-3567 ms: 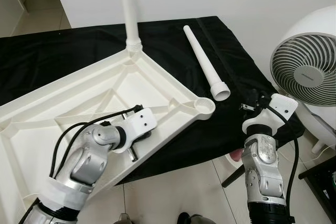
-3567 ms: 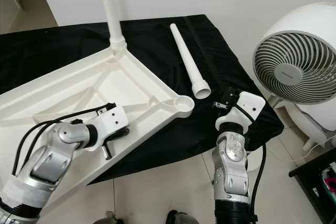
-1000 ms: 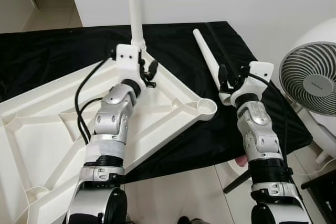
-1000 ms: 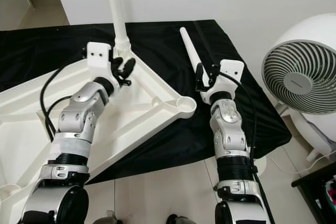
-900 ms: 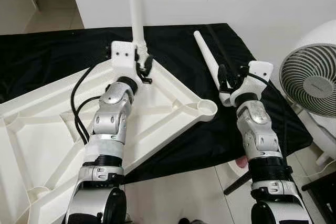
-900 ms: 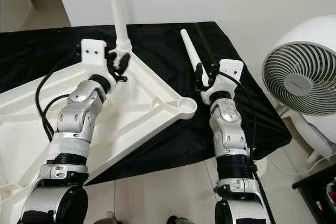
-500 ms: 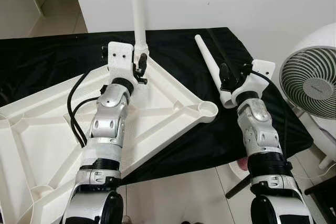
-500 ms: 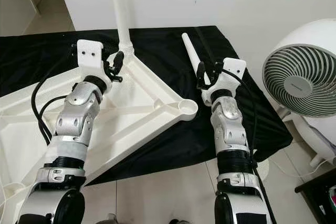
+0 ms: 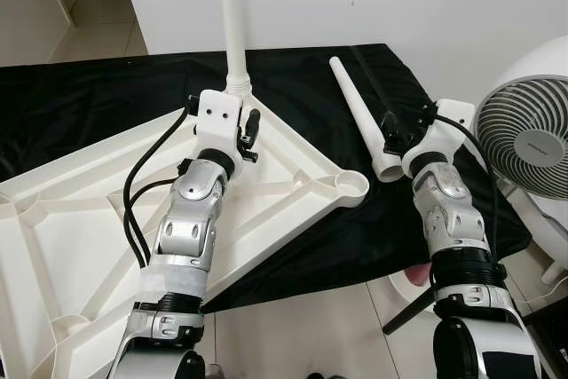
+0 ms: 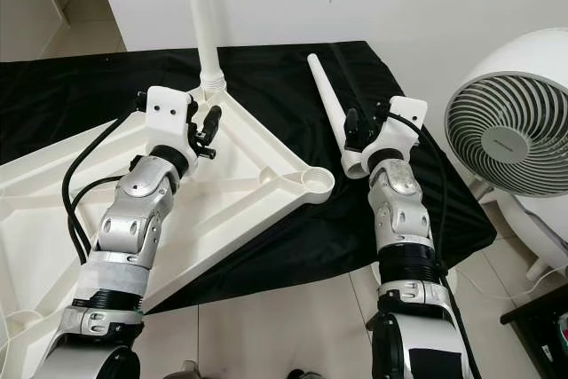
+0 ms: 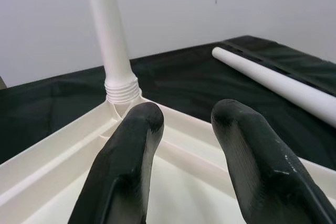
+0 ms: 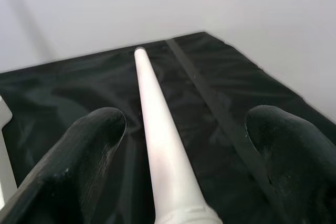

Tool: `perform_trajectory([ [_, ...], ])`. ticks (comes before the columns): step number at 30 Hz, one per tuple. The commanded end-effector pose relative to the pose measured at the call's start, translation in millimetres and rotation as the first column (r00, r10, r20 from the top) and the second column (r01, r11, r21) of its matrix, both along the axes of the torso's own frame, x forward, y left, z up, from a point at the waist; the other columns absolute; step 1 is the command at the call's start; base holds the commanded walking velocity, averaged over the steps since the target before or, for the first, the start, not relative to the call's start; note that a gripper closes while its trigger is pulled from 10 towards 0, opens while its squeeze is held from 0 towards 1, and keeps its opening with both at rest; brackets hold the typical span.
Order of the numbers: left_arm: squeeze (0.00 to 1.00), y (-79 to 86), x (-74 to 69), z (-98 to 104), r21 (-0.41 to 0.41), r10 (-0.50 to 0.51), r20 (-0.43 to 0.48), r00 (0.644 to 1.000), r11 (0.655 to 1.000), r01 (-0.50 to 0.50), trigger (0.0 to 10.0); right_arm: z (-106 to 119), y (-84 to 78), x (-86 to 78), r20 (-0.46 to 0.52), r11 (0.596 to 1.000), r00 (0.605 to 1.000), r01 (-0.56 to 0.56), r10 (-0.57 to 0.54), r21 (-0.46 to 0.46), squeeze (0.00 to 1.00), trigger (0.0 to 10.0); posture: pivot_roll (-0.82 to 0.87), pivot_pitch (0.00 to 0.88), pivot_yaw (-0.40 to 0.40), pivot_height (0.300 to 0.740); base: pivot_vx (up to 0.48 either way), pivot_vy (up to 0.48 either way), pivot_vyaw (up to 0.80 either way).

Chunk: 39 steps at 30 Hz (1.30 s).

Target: Building children table

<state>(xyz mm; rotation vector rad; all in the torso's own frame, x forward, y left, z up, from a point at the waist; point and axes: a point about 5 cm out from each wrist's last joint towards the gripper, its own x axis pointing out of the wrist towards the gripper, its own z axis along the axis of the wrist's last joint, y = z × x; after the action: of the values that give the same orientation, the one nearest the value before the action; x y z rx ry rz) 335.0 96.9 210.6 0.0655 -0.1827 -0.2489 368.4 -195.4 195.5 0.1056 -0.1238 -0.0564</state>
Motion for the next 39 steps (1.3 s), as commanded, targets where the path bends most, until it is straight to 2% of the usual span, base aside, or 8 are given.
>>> perform_trajectory([
  [1,0.0,-1.7,-5.4,-4,0.016,-0.019,-0.022,1.0,1.0,0.02,10.0,-8,4.2,3.0,-0.044,1.0,0.999,-0.025,0.025,-0.008,0.0,10.0,0.11,0.184,0.028,0.74,0.0,0.0,0.0],
  [10,0.0,1.8,-19.0,-9,0.029,-0.004,-0.057,0.998,1.0,0.005,10.0,-21,6.6,10.3,-0.111,0.997,0.992,-0.067,0.064,-0.023,0.0,10.0,0.15,0.253,0.033,0.74,0.0,0.0,0.0],
  [25,0.0,0.8,-29.2,-9,0.034,0.014,-0.081,0.997,0.999,-0.011,10.0,-23,12.8,19.3,-0.131,0.993,0.986,-0.112,0.106,-0.04,0.0,10.0,0.17,0.295,0.025,0.74,0.0,0.0,0.0],
  [26,0.0,1.0,-29.6,-8,0.035,0.016,-0.083,0.996,0.999,-0.013,10.0,-23,12.8,19.7,-0.133,0.993,0.985,-0.113,0.107,-0.037,0.0,7.6,0.17,0.295,0.025,0.74,0.0,0.0,0.0],
  [27,0.0,1.1,-29.8,-8,0.035,0.017,-0.084,0.996,0.999,-0.014,10.0,-24,12.7,19.9,-0.134,0.993,0.985,-0.112,0.107,-0.035,0.0,0.0,0.17,0.295,0.025,0.74,0.0,0.0,0.0],
  [35,0.0,-0.2,-29.8,-7,0.044,0.013,-0.081,0.997,0.999,-0.009,10.0,-23,9.6,19.7,-0.113,0.992,0.987,-0.12,0.114,-0.048,0.0,0.0,0.16,0.296,0.013,0.74,0.0,0.0,0.0],
  [39,0.0,-5.5,-29.6,-7,0.057,-0.02,-0.078,0.997,0.998,0.025,10.0,-22,8.5,18.3,-0.098,0.988,0.987,-0.132,0.124,-0.076,0.0,0.0,0.16,0.298,0.003,0.74,0.0,0.0,0.0],
])
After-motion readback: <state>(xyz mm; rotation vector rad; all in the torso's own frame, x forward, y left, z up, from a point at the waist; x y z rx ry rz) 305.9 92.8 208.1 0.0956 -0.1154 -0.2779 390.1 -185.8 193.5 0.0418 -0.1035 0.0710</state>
